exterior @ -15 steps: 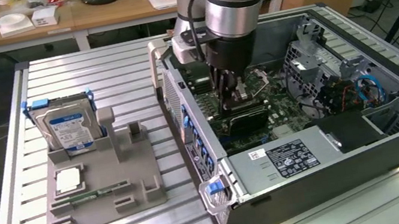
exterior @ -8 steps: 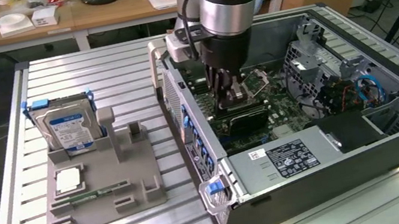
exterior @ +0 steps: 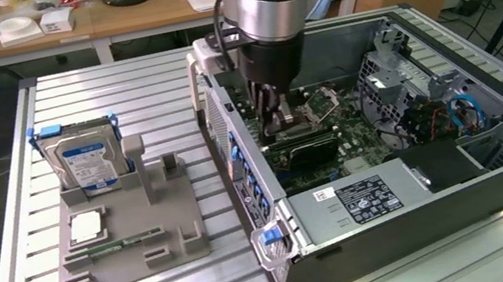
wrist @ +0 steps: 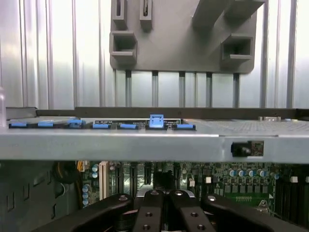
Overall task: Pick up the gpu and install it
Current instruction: 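Press down on the gpu until it lock into place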
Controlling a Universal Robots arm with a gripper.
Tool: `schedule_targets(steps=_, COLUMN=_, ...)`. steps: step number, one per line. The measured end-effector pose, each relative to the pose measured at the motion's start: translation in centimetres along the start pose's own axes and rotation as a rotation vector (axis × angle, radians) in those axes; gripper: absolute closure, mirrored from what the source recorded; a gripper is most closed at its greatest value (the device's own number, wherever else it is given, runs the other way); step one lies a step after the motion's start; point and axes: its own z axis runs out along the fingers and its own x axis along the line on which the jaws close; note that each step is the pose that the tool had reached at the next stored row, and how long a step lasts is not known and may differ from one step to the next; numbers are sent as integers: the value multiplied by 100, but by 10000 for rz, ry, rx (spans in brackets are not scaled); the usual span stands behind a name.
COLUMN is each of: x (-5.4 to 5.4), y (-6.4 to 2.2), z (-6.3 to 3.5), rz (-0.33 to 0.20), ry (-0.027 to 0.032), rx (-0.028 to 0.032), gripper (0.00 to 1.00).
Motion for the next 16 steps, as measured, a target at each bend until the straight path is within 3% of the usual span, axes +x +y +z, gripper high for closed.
schedule_targets(steps=5, x=-28, y=54, z=0, rz=13, ry=2, rx=1, gripper=89)
schedule_targets(steps=9, x=11, y=102, z=8, rz=12, ry=3, rx=3, gripper=89)
schedule_targets(steps=16, x=38, y=112, z=23, rz=14, ry=1, rx=-2, gripper=89)
